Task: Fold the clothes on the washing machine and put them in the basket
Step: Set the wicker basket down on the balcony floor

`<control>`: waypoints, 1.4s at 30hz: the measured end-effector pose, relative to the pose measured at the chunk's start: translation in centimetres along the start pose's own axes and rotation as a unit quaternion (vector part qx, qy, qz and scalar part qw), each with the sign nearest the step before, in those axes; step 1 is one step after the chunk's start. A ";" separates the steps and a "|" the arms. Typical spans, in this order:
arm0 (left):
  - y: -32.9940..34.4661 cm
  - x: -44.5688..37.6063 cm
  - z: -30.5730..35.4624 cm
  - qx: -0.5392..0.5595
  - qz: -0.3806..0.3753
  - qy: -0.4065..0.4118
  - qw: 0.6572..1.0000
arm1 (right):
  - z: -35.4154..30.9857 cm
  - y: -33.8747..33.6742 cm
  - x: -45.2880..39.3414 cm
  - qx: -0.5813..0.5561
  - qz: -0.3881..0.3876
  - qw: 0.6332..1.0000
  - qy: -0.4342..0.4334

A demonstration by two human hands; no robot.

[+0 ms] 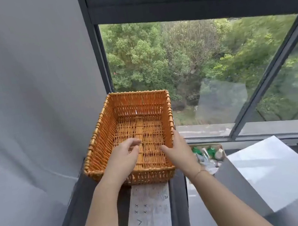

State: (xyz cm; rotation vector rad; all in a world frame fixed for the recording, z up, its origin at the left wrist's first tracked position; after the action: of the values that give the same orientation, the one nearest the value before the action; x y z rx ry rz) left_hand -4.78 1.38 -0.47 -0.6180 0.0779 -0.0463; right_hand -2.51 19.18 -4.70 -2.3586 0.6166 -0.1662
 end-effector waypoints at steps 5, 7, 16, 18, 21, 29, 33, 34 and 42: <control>1.7 -2.6 -3.5 -0.048 -0.079 -0.028 0.995 | 2.1 2.6 -0.8 -0.017 0.029 0.990 0.134; 3.1 -2.4 -4.0 -0.077 -0.093 -0.023 0.992 | 3.2 3.1 -1.4 -0.055 0.029 0.978 0.200; 5.5 -2.1 -4.1 -0.287 -0.094 0.052 0.952 | 4.9 3.8 -1.3 -0.171 0.072 0.939 0.290; 5.5 -1.8 -3.7 -0.281 -0.103 0.059 0.952 | 5.4 3.6 -1.2 -0.193 0.086 0.933 0.291; 5.9 -0.7 -2.6 -0.265 -0.104 0.088 0.955 | 5.9 2.4 -1.0 -0.214 0.106 0.932 0.273; 8.9 0.6 3.0 -0.207 -0.127 0.225 0.944 | 7.7 -4.3 -0.4 -0.269 0.202 0.896 0.291; 13.7 1.9 6.6 -0.199 -0.221 0.277 0.913 | 11.7 -9.8 0.3 -0.287 0.267 0.862 0.323; 15.0 2.4 7.5 -0.201 -0.241 0.295 0.902 | 12.9 -11.0 0.4 -0.280 0.282 0.856 0.330; 29.7 4.7 14.9 -0.171 -0.276 0.401 0.856 | 25.7 -22.2 0.0 -0.293 0.370 0.797 0.376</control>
State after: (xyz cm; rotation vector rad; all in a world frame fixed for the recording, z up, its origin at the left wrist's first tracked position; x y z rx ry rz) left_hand 1.78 33.80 -5.91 -0.9308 0.7343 -0.8717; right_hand 13.23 48.84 -9.77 -2.3224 2.1945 -0.6406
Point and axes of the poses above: each hand's wrist, its own x-axis away from the middle knuckle, its own y-axis out of the palm, z = x × y, the point moved 5 cm from there along -x, towards the middle knuckle, and after that the axes turned 15 degrees about z, right-handed, at the moved point
